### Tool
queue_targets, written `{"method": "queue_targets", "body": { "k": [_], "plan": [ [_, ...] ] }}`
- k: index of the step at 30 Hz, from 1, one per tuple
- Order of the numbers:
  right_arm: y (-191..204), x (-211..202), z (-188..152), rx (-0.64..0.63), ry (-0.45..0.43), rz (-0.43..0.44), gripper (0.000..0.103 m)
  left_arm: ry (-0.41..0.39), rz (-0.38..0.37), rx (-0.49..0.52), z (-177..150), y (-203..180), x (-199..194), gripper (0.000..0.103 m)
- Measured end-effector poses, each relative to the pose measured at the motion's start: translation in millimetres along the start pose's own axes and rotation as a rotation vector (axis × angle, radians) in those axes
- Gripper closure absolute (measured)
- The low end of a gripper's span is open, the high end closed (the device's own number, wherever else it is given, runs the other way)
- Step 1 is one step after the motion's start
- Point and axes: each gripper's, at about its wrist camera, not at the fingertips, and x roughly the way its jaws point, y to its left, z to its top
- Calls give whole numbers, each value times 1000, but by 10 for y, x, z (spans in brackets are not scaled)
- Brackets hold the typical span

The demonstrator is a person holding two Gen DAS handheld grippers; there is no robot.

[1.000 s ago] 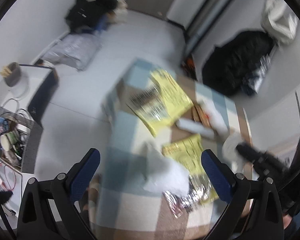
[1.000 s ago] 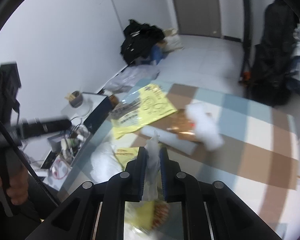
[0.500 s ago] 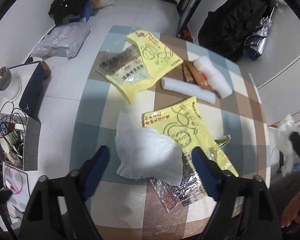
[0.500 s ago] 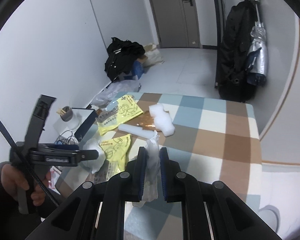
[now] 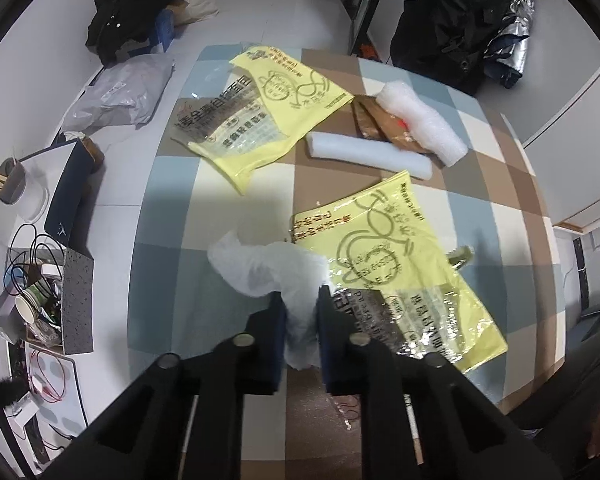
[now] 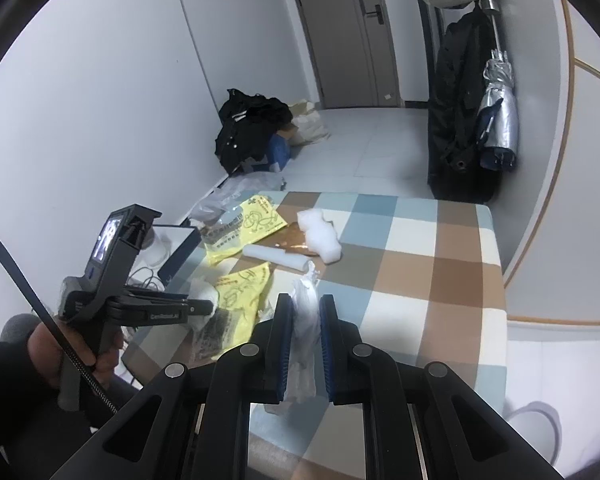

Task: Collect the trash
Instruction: 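Lift the white tissue with the right tool and carry it to the bin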

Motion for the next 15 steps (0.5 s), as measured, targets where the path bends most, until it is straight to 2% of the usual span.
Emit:
{"method": "queue_targets", "body": {
  "k": [4,12,15],
  "plan": [
    [-8,-106,-7,11,-16,6,90,-21,-23,-20,-14,-12,-143,96],
    [-65,-443,131,23,-98,14,90,-107,-15,-1,44,-182,-432,96],
    [-133,-602,193,23,-131,15,90,-144,-42,-6,56,-273,-568,96]
  ]
}}
